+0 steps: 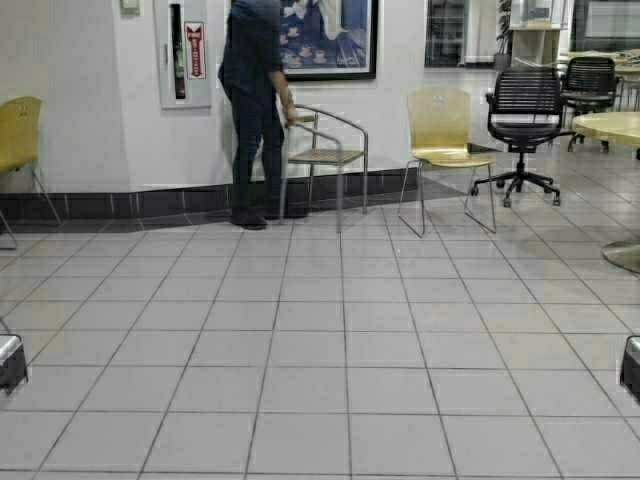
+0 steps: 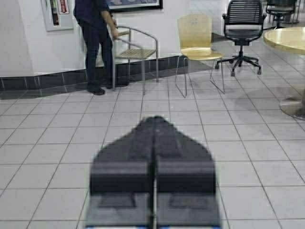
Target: Push the chairs under the table
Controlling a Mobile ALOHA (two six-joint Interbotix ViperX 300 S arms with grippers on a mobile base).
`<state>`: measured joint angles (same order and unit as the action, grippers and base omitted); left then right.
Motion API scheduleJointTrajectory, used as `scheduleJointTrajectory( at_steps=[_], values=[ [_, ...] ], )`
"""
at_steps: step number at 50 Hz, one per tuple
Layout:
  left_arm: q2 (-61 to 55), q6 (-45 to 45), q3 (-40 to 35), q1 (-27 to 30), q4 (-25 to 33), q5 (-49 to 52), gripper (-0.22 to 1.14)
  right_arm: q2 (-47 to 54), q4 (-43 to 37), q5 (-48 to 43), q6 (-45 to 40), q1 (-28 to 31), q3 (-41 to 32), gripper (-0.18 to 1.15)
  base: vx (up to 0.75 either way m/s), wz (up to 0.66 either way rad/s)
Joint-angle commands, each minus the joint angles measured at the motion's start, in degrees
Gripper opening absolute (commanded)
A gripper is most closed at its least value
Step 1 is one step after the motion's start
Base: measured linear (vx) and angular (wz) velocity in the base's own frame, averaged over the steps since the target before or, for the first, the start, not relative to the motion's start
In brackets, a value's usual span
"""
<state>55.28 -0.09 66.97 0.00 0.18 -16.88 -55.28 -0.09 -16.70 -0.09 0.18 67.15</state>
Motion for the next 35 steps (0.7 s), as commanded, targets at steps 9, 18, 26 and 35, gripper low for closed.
scheduleJointTrajectory(
  at_steps=[9, 18, 26, 35],
  values=[
    [2.0, 1.4, 0.0, -0.4, 0.0, 3.2, 0.04, 0.2, -0.1, 3.8, -0.7, 0.3, -1.1, 0.06, 0.02, -0.05],
    [2.0, 1.6, 0.0, -0.4, 0.0, 3.2, 0.02, 1.2, -0.1, 3.9, -0.7, 0.3, -1.5, 0.06, 0.04, -0.07],
    [2.1, 1.3, 0.0, -0.4, -0.1, 3.3, 0.02, 3.9, -0.1, 4.8, -0.8, 0.3, -2.3, 0.06, 0.09, -0.12],
    [1.9, 1.4, 0.0, -0.4, 0.0, 3.4, 0.02, 4.0, 0.0, 5.3, -0.8, 0.3, -2.6, 0.06, 0.13, -0.06]
  ],
)
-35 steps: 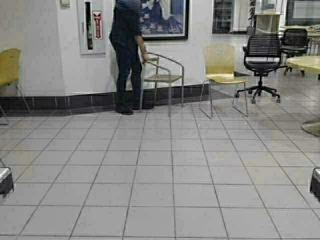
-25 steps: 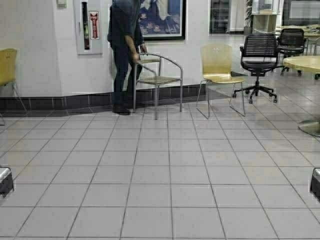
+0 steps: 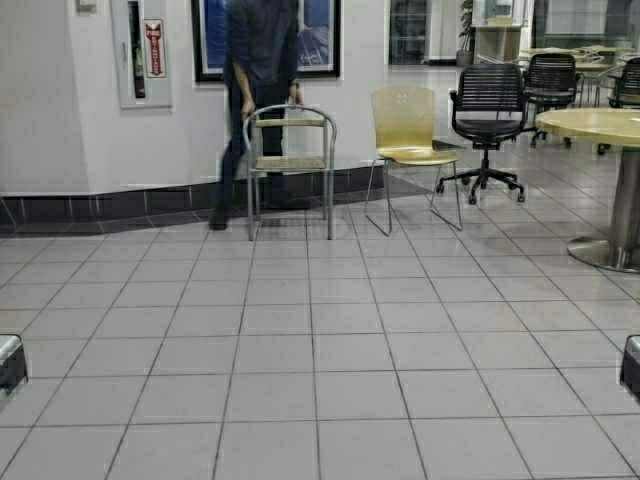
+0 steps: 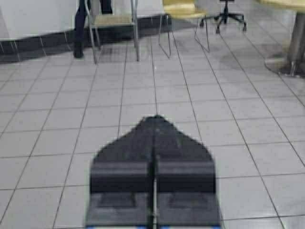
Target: Push the chairs under the table
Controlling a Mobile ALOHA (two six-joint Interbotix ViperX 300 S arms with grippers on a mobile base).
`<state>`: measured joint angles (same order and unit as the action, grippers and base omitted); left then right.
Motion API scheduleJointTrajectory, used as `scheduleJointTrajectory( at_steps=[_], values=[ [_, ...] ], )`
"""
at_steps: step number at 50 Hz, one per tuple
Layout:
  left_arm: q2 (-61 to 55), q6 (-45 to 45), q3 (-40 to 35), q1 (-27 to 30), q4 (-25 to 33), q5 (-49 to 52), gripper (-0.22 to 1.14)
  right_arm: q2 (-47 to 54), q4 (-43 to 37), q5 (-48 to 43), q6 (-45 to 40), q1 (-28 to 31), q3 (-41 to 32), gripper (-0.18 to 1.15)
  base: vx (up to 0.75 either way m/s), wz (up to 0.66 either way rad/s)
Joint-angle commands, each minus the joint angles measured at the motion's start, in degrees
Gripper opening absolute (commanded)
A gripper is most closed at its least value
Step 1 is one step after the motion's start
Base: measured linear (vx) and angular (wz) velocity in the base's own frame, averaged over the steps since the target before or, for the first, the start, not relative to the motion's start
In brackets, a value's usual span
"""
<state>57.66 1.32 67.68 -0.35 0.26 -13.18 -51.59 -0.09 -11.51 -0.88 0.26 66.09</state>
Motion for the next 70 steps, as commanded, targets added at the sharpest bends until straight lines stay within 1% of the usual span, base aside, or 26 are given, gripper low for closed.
scheduleJointTrajectory(
  at_steps=[1, 23, 48, 58, 70],
  values=[
    [-0.5, 0.0, -0.8, -0.1, -0.2, -0.3, 0.02, 0.4, 0.0, 0.1, 0.0, 0.2, -1.5, 0.06, 0.14, 0.0],
    [-1.3, -0.1, -0.6, -0.1, -0.1, -0.3, 0.03, 0.1, 0.1, 0.1, 0.1, 0.1, -1.8, 0.06, 0.18, 0.07],
    [-2.3, 1.8, 0.0, -0.1, -0.1, -0.1, 0.03, -4.0, 0.1, 1.4, -0.4, 0.2, -1.1, 0.06, 0.27, 0.29],
    [-2.5, 1.7, -0.4, 0.0, -0.2, -0.1, 0.03, -3.8, 0.2, 1.4, -0.4, 0.2, -1.6, 0.06, 0.27, 0.29],
    [-4.6, 1.7, -0.8, -0.1, -0.4, -0.1, 0.03, 0.2, 0.0, 1.1, -1.7, 0.2, -1.7, 0.06, 0.26, 0.3]
  ],
)
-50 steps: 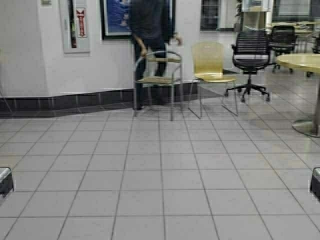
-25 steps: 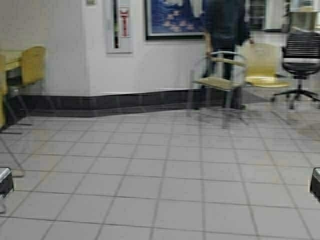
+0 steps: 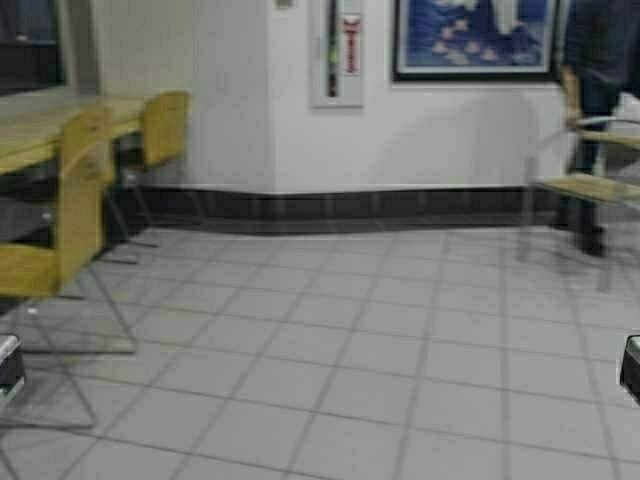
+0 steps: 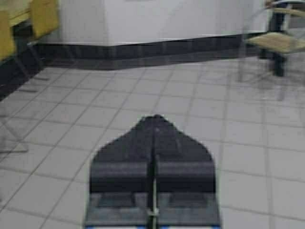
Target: Push the chairs under the table
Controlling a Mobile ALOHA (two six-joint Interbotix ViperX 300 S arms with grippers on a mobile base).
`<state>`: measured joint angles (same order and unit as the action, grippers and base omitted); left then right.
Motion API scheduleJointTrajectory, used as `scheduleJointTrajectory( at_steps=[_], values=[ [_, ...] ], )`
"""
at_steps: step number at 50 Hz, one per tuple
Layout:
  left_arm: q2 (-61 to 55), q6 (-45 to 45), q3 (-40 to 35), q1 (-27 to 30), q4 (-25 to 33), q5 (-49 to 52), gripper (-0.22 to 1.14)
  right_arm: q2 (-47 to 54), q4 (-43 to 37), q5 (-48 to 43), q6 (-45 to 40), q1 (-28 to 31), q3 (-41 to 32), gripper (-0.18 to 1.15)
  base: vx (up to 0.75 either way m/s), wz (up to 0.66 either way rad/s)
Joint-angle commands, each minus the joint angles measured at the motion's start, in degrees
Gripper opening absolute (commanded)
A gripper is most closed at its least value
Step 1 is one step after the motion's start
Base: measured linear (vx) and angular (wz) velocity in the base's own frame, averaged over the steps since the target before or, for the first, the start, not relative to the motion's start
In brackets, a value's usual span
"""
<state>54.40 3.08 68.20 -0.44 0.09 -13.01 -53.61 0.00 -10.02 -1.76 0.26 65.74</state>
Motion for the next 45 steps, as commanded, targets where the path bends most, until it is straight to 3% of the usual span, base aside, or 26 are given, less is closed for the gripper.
scheduleJointTrajectory(
  at_steps=[1, 45],
  values=[
    [-1.3, -0.1, -1.4, 0.0, -0.3, -0.3, 0.03, 2.2, -0.1, -0.4, -1.1, 0.2, -1.3, 0.06, 0.25, 0.44],
    [-1.6, 0.8, -1.0, 0.0, -0.3, -0.3, 0.03, 5.9, -0.2, 0.3, -3.1, 0.2, -1.1, 0.06, 0.21, 0.6]
  ],
)
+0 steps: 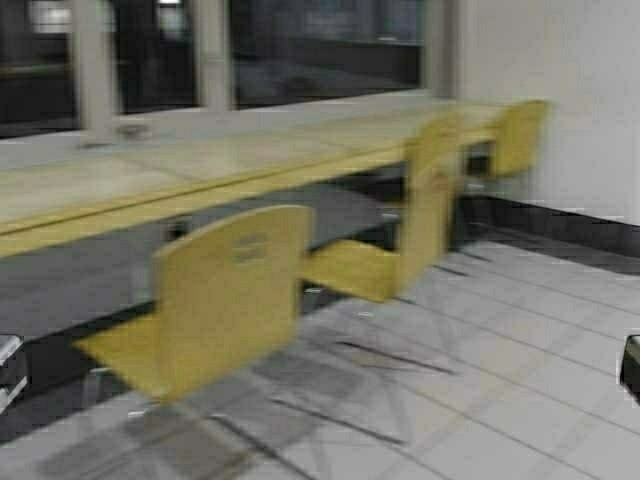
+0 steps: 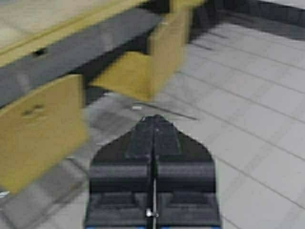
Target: Push the chairs under the table
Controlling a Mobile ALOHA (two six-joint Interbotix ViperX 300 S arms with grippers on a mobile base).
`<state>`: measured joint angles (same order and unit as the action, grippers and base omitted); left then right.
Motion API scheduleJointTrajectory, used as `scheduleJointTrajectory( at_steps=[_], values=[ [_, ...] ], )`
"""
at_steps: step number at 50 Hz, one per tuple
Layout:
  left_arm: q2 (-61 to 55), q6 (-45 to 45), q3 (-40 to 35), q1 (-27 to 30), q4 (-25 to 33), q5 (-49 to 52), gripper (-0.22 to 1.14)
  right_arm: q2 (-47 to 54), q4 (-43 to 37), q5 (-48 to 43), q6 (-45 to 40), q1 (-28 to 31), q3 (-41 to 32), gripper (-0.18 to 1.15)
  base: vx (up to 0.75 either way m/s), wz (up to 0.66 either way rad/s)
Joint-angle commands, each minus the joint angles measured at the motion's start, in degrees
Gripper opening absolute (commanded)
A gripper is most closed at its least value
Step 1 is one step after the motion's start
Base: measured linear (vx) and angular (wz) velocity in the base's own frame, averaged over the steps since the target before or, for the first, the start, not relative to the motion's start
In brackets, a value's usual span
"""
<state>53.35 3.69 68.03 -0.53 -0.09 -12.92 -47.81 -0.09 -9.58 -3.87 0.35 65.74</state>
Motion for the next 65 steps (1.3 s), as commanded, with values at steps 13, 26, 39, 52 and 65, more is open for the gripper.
scheduleJointTrajectory(
  at_steps=[13, 26, 39, 52, 65],
  values=[
    [-1.2, 1.1, -1.3, 0.1, 0.2, -0.4, 0.03, 0.2, -0.1, -0.2, -4.0, 0.1, -1.2, 0.06, 0.15, 0.73],
    [-0.8, 5.2, -1.2, 0.1, 0.1, -0.4, 0.03, 0.9, -0.1, 1.4, -7.9, 0.1, -0.8, 0.06, 0.13, 0.59],
    [-3.8, 6.9, -1.2, 0.1, 0.2, -0.4, 0.03, 1.1, -0.1, 5.1, -8.2, 0.1, -1.1, 0.06, 0.1, 0.42],
    [-11.1, 11.5, -1.5, -7.1, 0.2, 0.9, 0.03, 1.8, -0.4, 8.1, -9.6, 0.1, -0.4, 0.06, 0.09, 0.37],
    [-27.9, 17.4, -4.2, -15.0, 4.1, 1.4, 0.03, 8.3, -1.1, 8.2, -11.3, 0.1, -2.2, 0.06, 0.04, 0.32]
  ],
)
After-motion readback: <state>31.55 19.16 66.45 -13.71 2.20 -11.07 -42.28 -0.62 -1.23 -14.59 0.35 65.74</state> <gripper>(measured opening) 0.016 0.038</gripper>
